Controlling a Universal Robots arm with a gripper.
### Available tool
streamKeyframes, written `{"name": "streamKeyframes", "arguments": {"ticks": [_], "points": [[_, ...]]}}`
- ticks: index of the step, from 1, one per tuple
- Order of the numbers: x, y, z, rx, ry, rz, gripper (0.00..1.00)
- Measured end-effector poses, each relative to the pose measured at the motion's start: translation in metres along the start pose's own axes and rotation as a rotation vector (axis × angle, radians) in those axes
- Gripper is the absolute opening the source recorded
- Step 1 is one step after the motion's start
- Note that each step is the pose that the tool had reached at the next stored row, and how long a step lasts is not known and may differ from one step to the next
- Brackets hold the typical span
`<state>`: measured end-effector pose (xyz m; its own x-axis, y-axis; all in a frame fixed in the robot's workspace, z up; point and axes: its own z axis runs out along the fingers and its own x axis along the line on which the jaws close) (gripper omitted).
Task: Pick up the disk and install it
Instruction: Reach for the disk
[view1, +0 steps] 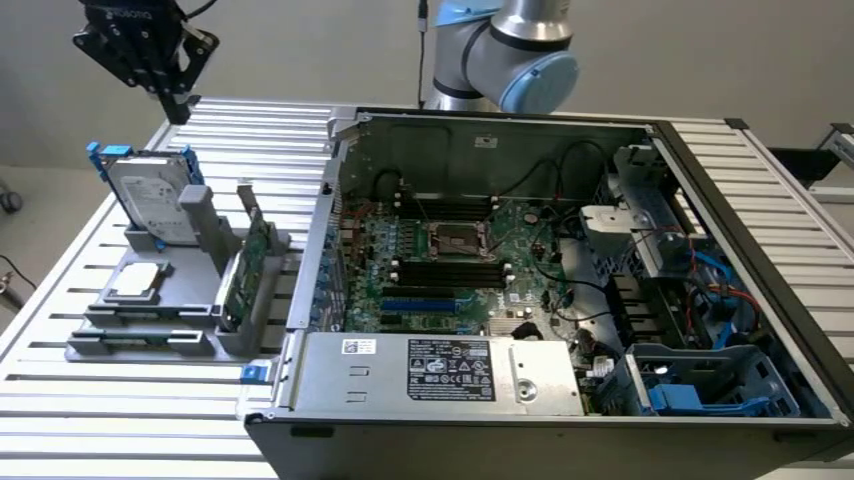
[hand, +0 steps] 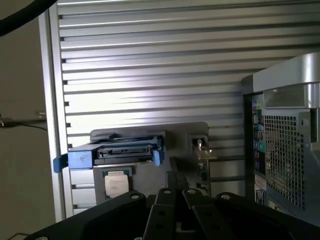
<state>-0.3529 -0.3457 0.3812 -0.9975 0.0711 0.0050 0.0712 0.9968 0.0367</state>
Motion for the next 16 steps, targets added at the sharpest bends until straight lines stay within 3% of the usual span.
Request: {"name": "streamKeyframes", "arguments": {"ticks": [16], "points": [[0.074, 0.0125, 0.0093, 0.0047, 0.0189, 0.001, 0.11]]}}
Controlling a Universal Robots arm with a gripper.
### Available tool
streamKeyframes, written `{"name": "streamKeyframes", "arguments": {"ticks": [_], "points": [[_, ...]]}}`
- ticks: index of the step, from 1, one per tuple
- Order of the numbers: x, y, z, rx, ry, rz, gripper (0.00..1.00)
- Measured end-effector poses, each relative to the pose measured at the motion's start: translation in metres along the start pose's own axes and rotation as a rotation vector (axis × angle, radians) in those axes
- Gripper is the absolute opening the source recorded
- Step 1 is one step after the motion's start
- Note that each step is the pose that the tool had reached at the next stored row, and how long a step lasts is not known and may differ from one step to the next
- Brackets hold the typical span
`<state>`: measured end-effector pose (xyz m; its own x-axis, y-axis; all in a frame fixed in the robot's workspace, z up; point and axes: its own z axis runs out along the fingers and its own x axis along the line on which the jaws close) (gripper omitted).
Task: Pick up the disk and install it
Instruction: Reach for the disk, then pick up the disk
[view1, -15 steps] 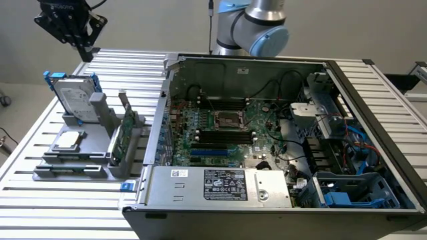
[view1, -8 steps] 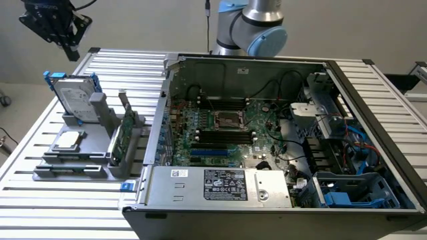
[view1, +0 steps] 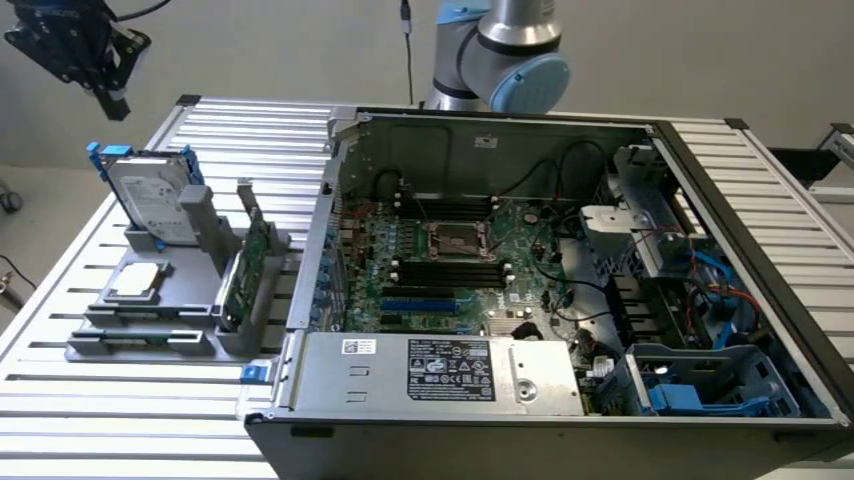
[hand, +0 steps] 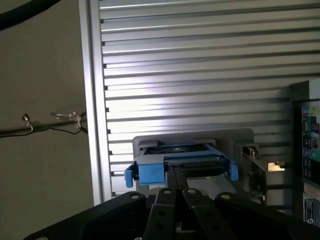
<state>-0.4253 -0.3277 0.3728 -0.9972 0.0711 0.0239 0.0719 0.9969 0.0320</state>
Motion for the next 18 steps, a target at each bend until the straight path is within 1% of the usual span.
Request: {"name": "streamKeyframes", "arguments": {"ticks": [1, 2, 3, 18], "points": [[0.0048, 0.0009, 0.0007, 0.0003, 0.0017, 0.000, 0.11], [0.0074, 0.0011, 0.0011, 0.0006, 0.0048, 0.000, 0.11], [0.0074, 0.0011, 0.0012, 0.0007, 0.0061, 0.000, 0.11], [0.0075, 0.0011, 0.0011, 0.0008, 0.0071, 0.000, 0.11]]}}
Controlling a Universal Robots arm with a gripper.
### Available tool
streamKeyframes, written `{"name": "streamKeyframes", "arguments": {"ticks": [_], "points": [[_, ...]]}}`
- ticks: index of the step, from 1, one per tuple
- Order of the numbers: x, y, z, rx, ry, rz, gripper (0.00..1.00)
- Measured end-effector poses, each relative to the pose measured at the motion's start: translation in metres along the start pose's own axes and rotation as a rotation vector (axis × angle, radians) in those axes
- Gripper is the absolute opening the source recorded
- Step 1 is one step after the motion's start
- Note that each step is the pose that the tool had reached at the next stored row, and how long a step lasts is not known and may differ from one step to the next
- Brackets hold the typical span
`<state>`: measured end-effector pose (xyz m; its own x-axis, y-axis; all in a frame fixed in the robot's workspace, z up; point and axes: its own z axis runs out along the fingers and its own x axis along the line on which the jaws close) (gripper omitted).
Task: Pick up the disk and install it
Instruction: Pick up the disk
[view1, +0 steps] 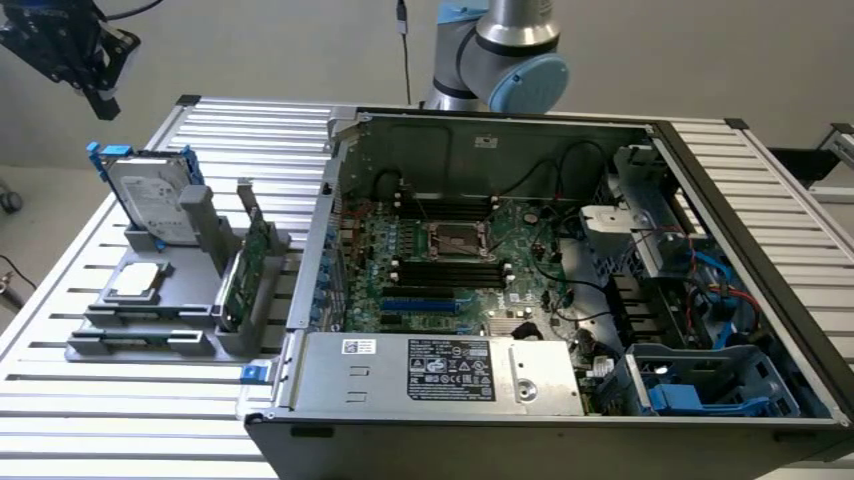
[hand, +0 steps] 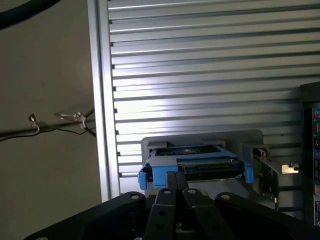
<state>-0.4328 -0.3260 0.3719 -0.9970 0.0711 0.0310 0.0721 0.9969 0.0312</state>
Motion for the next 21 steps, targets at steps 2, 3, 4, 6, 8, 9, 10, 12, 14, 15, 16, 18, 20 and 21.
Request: {"name": "streamKeyframes", "arguments": {"ticks": [2, 3, 4, 6, 8, 9, 10, 12, 14, 15, 16, 18, 20, 21], "points": [[0.0000, 0.0000, 0.0000, 0.0000, 0.0000, 0.000, 0.11], [0.0000, 0.0000, 0.0000, 0.0000, 0.0001, 0.000, 0.11], [0.0004, 0.0002, 0.0001, -0.0001, 0.0001, 0.000, 0.11], [0.0004, 0.0002, 0.0001, 0.0003, 0.0004, -0.011, 0.11], [0.0005, 0.0001, 0.0001, 0.0014, 0.0015, -0.047, 0.11], [0.0005, 0.0001, 0.0001, 0.0020, 0.0020, -0.065, 0.11], [0.0005, 0.0002, 0.0001, 0.0026, 0.0026, -0.083, 0.11], [0.0005, 0.0002, 0.0001, 0.0037, 0.0037, -0.119, 0.11], [0.0005, 0.0002, 0.0001, 0.0048, 0.0049, -0.157, 0.11], [0.0005, 0.0002, 0.0001, 0.0054, 0.0054, -0.174, 0.11], [0.0005, 0.0002, 0.0001, 0.0059, 0.0060, -0.192, 0.11], [0.0005, 0.0002, 0.0001, 0.0070, 0.0071, -0.228, 0.11], [0.0005, 0.0002, 0.0001, 0.0082, 0.0083, -0.265, 0.11], [0.0005, 0.0002, 0.0001, 0.0088, 0.0089, -0.283, 0.11]]}}
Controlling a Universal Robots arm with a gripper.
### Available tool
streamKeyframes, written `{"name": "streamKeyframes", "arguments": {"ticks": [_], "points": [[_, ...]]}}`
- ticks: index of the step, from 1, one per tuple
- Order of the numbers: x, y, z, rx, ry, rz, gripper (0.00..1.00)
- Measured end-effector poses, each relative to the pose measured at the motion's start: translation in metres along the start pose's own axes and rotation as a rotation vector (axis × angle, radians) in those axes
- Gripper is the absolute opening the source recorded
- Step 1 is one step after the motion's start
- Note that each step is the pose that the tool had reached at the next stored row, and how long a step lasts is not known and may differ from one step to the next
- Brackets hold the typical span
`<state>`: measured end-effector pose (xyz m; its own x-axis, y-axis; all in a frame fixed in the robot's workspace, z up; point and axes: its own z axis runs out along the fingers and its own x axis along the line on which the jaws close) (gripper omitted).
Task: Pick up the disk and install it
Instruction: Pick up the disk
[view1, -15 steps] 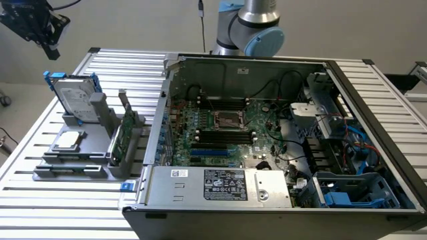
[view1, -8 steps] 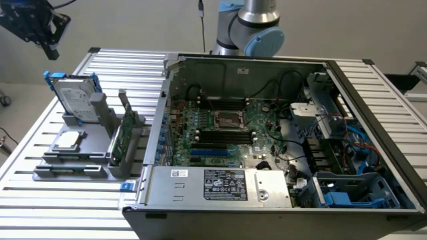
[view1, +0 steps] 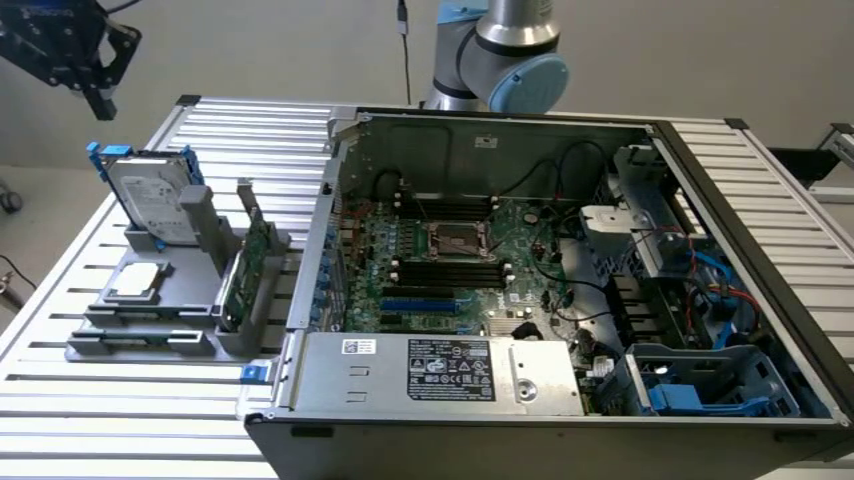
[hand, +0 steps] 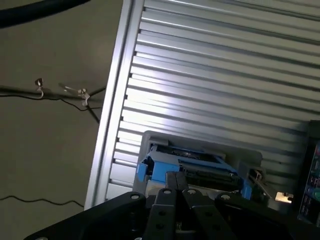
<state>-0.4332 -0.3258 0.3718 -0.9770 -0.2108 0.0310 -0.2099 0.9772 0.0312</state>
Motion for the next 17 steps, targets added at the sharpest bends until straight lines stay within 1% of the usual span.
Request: {"name": "streamKeyframes", "arguments": {"ticks": [17], "points": [[0.0000, 0.0000, 0.0000, 0.0096, 0.0096, -0.309, 0.11]]}}
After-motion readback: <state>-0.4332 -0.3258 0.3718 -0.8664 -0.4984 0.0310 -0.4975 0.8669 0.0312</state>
